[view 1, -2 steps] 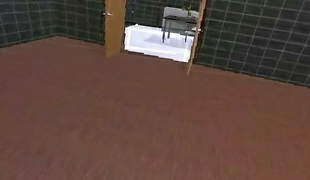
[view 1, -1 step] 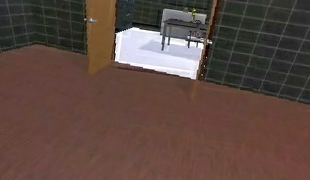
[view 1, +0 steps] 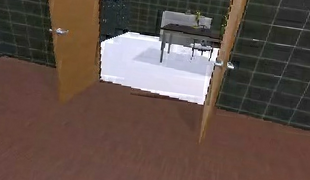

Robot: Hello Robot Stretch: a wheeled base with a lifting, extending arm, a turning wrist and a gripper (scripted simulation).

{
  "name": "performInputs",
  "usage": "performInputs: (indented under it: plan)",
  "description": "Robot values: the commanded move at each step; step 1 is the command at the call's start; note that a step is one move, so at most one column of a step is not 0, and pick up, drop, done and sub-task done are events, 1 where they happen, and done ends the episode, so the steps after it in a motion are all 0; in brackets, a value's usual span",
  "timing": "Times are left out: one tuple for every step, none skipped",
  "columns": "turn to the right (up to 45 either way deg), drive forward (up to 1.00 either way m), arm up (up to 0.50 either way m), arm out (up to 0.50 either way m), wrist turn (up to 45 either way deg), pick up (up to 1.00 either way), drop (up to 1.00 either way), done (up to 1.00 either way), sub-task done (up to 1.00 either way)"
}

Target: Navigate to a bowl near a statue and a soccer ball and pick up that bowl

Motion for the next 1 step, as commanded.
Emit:
performInputs:
  plan:
    - [0.0, 1.00, 0.00, 0.00, 0.0, 0.00, 0.00, 0.00, 0.00]
